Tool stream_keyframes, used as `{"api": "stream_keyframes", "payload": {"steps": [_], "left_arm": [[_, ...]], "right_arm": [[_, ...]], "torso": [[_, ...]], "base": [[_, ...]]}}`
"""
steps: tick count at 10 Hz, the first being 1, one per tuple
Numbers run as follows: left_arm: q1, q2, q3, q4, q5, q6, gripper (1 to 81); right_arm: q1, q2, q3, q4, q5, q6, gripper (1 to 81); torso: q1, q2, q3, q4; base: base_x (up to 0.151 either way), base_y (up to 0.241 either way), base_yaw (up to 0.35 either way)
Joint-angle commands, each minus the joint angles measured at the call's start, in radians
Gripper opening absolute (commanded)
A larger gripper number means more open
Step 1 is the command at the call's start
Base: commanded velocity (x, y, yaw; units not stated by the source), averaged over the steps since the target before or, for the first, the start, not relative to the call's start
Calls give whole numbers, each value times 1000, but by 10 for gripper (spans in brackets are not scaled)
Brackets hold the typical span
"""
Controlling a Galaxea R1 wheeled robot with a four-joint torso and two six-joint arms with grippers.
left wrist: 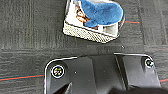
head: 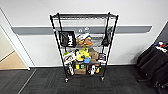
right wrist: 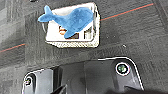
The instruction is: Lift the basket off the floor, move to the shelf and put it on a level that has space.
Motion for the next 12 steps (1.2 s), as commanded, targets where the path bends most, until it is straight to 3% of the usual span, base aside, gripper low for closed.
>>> {"api": "stream_keyframes", "payload": {"steps": [1, 9, 12], "left_arm": [[-69, -18, 11, -11, 53, -4, 811], [-98, -36, 33, -45, 58, -6, 811], [-143, -32, 31, -53, 102, -6, 811]], "right_arm": [[57, -10, 1, 18, -46, 2, 811], [71, -10, 1, 35, -46, 4, 811], [87, -10, 6, 47, -52, 2, 811]], "torso": [[64, -98, 0, 0], [223, -353, -227, 0], [290, -456, -323, 0]], "base": [[0, 0, 0], [0, 0, 0], [0, 0, 0]]}}
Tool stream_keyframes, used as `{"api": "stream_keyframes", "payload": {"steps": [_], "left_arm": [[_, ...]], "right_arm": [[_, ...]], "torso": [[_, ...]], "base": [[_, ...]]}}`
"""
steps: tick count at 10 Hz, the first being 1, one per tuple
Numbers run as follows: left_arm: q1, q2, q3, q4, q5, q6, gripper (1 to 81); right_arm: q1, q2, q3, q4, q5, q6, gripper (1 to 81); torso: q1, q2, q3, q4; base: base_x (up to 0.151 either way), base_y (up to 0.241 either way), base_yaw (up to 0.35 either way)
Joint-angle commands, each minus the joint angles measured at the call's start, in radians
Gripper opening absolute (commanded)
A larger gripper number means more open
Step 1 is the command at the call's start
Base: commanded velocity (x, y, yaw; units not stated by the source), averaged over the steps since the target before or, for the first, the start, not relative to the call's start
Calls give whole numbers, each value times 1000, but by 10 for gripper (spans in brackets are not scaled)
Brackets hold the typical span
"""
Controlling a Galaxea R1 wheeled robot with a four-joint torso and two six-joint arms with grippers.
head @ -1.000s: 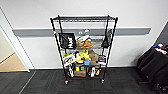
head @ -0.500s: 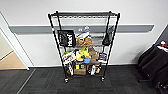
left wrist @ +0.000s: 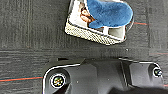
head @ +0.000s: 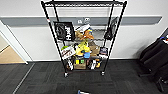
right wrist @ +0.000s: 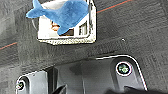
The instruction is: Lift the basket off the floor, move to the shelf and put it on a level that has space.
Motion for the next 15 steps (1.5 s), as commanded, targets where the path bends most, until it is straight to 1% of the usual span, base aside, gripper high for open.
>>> {"api": "stream_keyframes", "payload": {"steps": [1, 2, 3, 5, 6, 9, 10, 11, 12, 13, 15], "left_arm": [[-95, -4, -1, -17, 94, -3, 811], [-117, -1, 0, -20, 116, -3, 811], [-135, 2, 0, -27, 136, -3, 811], [-163, 11, -1, -38, 140, -3, 811], [-172, 17, -1, -41, 159, -3, 811], [-196, 20, -1, -43, 172, -3, 811], [-206, 20, -1, -41, 193, -3, 811], [-215, 20, -1, -35, 198, -3, 811], [-219, 17, -4, -32, 216, -3, 811], [-225, 13, -17, -30, 219, -3, 811], [-232, 3, -46, -29, 264, 0, 811]], "right_arm": [[64, -10, 6, 13, -53, 2, 811], [67, -10, 6, 13, -55, 2, 811], [73, -10, 8, 13, -56, 2, 811], [81, -8, 17, 15, -56, 2, 811], [85, -8, 21, 15, -56, 2, 811], [104, -7, 23, 17, -71, 5, 811], [114, -5, 23, 17, -73, 5, 811], [134, -5, 20, 15, -99, 5, 811], [150, -8, 17, 15, -145, 5, 811], [159, -13, 6, 13, -160, 5, 811], [159, -19, -17, 15, -177, 5, 811]], "torso": [[63, -98, -91, 0], [83, -129, -87, 0], [107, -166, -54, 0], [144, -223, -71, 0], [164, -254, -72, 0], [237, -367, -73, 0], [255, -396, -73, 0], [280, -436, -73, 0], [300, -467, -73, 0], [323, -504, -73, 0], [367, -573, -73, 0]], "base": [[0, 0, 0], [0, 0, 0], [0, 0, 0], [0, 0, 0], [0, 0, 0], [0, 0, 0], [0, 0, 0], [0, 0, 0], [0, 0, 0], [0, 0, 0], [0, 0, 0]]}}
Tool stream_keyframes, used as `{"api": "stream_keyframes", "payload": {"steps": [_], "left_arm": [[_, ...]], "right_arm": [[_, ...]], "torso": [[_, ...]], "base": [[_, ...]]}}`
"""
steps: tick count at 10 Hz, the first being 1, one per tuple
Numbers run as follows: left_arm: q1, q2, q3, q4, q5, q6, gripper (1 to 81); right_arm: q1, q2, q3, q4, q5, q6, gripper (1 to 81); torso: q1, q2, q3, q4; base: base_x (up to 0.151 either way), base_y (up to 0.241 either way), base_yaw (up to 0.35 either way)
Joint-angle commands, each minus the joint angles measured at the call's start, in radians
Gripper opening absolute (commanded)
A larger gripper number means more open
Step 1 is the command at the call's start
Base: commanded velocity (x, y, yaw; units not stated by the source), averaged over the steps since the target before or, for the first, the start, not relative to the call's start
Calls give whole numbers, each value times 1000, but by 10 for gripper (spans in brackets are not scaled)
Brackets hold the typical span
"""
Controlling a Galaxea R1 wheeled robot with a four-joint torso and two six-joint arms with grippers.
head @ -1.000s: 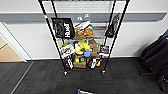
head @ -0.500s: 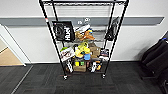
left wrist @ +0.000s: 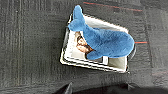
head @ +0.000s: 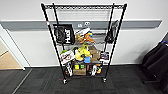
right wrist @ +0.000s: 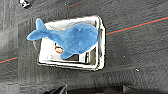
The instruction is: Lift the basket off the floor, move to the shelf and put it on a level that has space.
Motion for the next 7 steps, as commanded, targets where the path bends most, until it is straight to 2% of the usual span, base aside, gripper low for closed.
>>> {"api": "stream_keyframes", "payload": {"steps": [1, 2, 3, 4, 7], "left_arm": [[-99, -27, -36, 10, 87, 0, 811], [-99, -29, -45, 10, 89, 0, 811], [-97, -30, -50, 10, 90, 0, 811], [-97, -30, -50, 10, 90, 0, 811], [-99, -27, -50, 10, 90, 0, 811]], "right_arm": [[74, -23, -27, 8, -73, 5, 811], [72, -27, -27, 10, -73, 5, 811], [71, -29, -26, 10, -73, 5, 811], [72, -30, -27, 11, -73, 6, 811], [84, -32, -27, 25, -73, 6, 811]], "torso": [[63, -98, 0, 0], [84, -131, 0, 0], [106, -166, -25, 0], [127, -199, -71, 0], [177, -280, -130, 0]], "base": [[0, 0, 0], [0, 0, 0], [0, 0, 0], [0, 0, 0], [0, 0, 0]]}}
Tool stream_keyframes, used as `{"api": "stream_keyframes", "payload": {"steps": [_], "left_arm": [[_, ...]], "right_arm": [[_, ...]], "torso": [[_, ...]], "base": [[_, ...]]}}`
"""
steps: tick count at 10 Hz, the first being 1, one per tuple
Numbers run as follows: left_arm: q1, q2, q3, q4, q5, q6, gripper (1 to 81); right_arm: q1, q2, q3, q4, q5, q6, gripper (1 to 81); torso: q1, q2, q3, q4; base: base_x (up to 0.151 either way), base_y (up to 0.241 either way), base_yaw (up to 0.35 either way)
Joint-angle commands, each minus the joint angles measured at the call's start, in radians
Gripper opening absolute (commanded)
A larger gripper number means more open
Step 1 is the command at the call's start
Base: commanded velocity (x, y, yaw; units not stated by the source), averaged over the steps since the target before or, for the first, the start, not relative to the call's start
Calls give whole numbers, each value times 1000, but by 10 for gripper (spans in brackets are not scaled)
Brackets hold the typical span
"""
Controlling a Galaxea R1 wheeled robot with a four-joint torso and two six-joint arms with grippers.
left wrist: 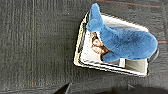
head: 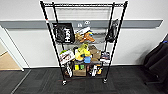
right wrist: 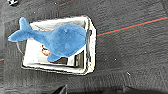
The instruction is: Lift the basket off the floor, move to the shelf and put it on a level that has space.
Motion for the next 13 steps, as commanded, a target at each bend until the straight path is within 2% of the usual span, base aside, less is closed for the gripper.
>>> {"api": "stream_keyframes", "payload": {"steps": [1, 5, 6, 7, 9, 13], "left_arm": [[-101, -9, -2, 6, 52, -1, 811], [-118, -3, -2, 4, 50, -1, 811], [-121, 0, -2, 4, 44, -1, 811], [-125, 2, -2, 4, 38, -1, 811], [-141, 9, -2, 4, 37, -1, 811], [-171, 72, -46, 6, 38, 4, 811]], "right_arm": [[98, -13, 3, 24, -49, 6, 811], [125, -8, 3, 33, -72, 6, 811], [130, -8, 4, 39, -72, 6, 811], [135, -7, 6, 41, -72, 6, 811], [145, -4, 9, 48, -72, 6, 811], [155, 10, 7, 54, -92, 6, 811]], "torso": [[63, -98, -91, 0], [151, -235, -217, 0], [172, -269, -156, 0], [191, -297, -183, 0], [222, -347, -198, 0], [309, -485, -200, 0]], "base": [[0, 0, 0], [0, 0, 0], [0, 0, 0], [0, 0, 0], [0, 0, 0], [0, 0, 0]]}}
